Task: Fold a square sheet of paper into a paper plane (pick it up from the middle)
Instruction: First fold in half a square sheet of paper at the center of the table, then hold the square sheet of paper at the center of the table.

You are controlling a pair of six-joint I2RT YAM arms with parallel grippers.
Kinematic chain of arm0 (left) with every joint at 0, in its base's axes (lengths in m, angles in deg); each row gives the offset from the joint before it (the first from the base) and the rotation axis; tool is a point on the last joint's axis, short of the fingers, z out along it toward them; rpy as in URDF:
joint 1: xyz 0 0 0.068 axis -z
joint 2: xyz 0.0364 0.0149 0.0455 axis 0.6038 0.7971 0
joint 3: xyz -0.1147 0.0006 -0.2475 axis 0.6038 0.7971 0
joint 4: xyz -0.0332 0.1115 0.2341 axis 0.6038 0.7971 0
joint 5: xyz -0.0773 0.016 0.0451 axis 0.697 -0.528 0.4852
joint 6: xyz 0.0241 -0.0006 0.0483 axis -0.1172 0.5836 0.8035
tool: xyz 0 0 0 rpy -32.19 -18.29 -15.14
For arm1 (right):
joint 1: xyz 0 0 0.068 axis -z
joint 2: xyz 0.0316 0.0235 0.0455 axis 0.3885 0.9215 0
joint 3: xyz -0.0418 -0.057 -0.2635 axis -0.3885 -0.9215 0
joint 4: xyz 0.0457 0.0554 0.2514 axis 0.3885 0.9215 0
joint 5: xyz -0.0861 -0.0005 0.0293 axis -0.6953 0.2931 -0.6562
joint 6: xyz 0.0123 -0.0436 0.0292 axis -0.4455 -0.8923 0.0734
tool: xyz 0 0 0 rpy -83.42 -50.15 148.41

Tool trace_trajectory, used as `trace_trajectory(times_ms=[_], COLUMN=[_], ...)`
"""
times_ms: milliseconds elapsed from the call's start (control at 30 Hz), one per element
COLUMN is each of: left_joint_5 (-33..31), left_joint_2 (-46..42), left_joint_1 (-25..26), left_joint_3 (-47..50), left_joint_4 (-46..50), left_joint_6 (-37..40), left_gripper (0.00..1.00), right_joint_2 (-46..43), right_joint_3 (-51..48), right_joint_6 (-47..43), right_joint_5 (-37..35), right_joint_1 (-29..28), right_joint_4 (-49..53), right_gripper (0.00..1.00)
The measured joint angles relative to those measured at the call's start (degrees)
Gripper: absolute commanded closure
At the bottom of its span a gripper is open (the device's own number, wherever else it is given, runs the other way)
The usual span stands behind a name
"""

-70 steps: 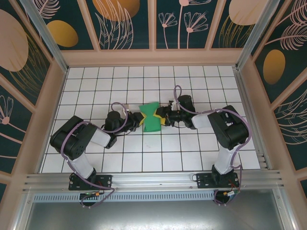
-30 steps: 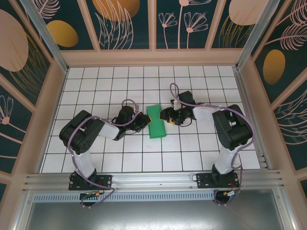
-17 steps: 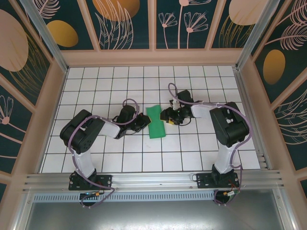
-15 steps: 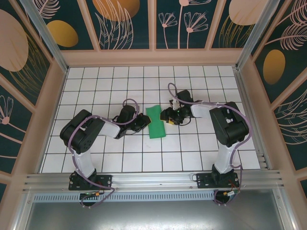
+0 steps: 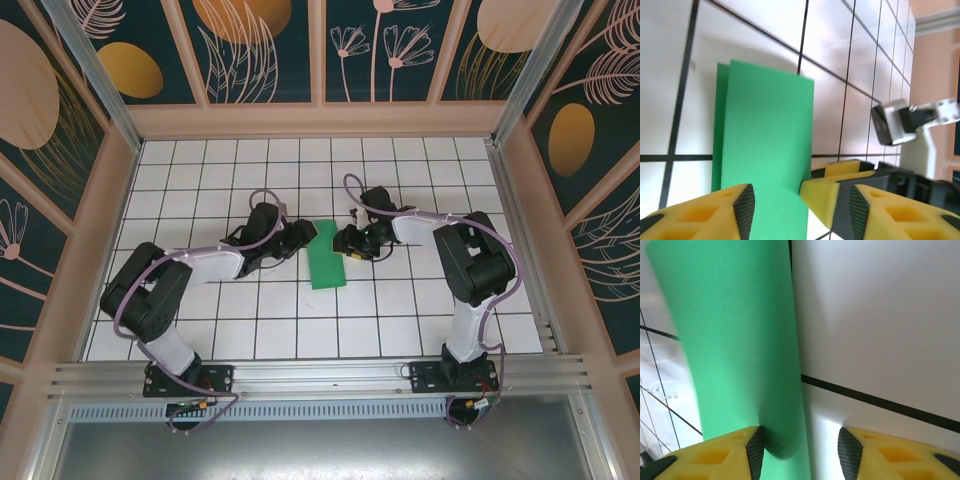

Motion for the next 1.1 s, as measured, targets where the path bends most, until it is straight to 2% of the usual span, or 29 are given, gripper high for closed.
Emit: trace_trajectory(times_ms=[233, 433, 467, 700, 1000, 1100], left_joint_5=[-6.56, -11.04, -11.67, -15.04, -16.44, -16.76], left_joint_2=[-2.25, -2.27, -2.32, -2.34, -2.32, -2.27], left_joint_1=[0.00, 0.00, 0.00, 0.00, 0.00, 0.00], left_joint_3=[-0.85, -1.18, -1.20, -2.05, -2.97, -2.99], left_joint_4=[5.99, 8.15, 8.17, 8.35, 8.33, 8.31], left_joint_6=[1.84, 3.50, 3.89, 5.95, 8.63, 8.98], left_gripper=[0.30, 0.10, 0.02, 0.01, 0.02, 0.06], right_joint_2=[0.66, 1.27, 1.42, 2.36, 3.10, 3.15], right_joint_3=[1.79, 3.28, 3.65, 5.31, 6.29, 6.36], right_joint_6=[-0.07, -1.11, -1.29, -1.27, 0.02, 0.02], right_joint_5=[-2.80, -5.11, -5.42, -6.60, -6.82, -6.82], right_joint_1=[-1.01, -1.77, -1.81, -2.12, -2.16, -2.16], right_joint_4=[2.60, 4.94, 5.44, 7.76, 9.03, 9.18], right_gripper=[0.51, 0.52, 0.52, 0.53, 0.54, 0.54])
